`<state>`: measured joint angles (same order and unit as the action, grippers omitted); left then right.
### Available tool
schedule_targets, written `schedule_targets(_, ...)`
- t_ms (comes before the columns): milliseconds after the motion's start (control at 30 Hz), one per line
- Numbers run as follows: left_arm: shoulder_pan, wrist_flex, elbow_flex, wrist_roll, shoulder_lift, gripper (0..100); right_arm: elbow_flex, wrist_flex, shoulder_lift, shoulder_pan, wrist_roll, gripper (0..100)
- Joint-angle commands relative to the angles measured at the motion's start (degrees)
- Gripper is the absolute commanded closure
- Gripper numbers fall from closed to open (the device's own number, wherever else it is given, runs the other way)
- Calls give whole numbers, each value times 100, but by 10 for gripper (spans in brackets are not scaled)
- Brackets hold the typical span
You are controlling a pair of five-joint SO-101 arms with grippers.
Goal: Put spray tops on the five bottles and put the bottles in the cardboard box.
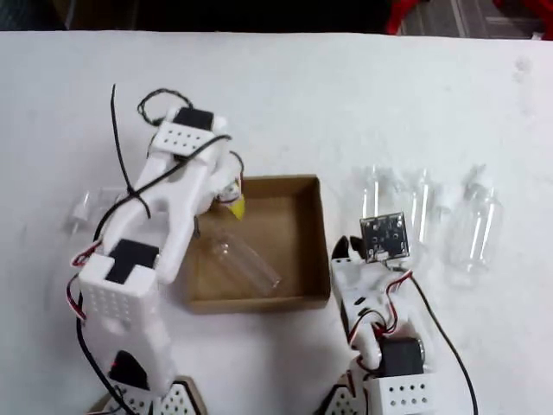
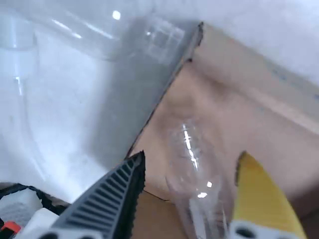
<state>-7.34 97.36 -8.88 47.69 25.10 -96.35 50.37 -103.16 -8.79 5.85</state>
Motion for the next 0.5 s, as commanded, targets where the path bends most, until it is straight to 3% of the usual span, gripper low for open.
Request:
schedule_targets(0,84,-220,440,44,-330,638,-53,13,-4,-40,62,977)
schedule_targets(467,75,-651,501,53,-312,623,-53,127,-4,-40,62,977)
